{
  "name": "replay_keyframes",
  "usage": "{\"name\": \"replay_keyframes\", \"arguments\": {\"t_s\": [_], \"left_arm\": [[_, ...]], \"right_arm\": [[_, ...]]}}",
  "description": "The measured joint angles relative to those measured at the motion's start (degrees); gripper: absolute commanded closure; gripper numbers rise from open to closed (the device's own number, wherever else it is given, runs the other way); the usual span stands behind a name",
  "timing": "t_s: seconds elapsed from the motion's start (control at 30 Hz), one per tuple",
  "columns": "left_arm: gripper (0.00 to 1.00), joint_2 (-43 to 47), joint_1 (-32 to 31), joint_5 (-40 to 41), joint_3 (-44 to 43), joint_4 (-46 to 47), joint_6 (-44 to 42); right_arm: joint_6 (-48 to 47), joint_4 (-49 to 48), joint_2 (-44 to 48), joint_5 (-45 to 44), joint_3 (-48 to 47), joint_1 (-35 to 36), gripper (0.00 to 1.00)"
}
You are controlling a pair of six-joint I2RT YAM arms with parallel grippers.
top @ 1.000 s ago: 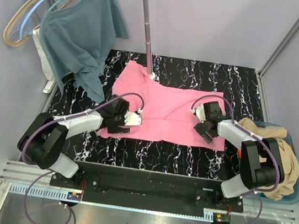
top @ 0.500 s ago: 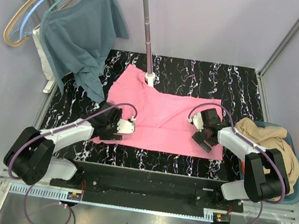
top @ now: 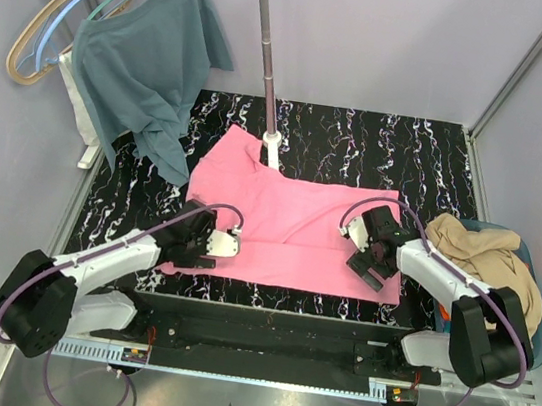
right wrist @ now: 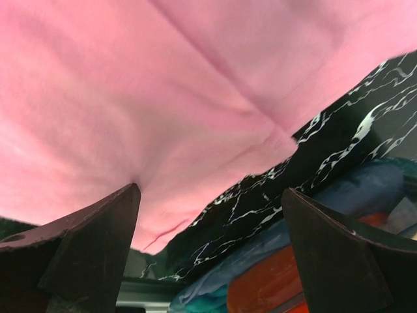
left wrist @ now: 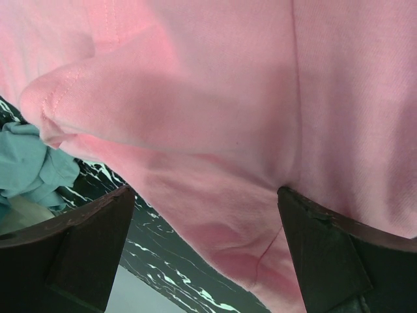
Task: Fold and stack the t-shirts
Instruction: Fold the tshirt
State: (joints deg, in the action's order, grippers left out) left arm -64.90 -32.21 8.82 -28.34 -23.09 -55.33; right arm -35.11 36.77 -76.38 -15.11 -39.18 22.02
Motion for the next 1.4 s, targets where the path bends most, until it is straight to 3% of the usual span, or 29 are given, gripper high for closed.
{"name": "replay_keyframes", "arguments": {"t_s": [1.4], "left_arm": [[0.01, 5.22, -2.51, 2.14, 3.02, -2.08, 2.64]], "right_arm": [[-0.07, 5.22, 1.25, 3.78, 1.55, 1.31, 0.00]]}}
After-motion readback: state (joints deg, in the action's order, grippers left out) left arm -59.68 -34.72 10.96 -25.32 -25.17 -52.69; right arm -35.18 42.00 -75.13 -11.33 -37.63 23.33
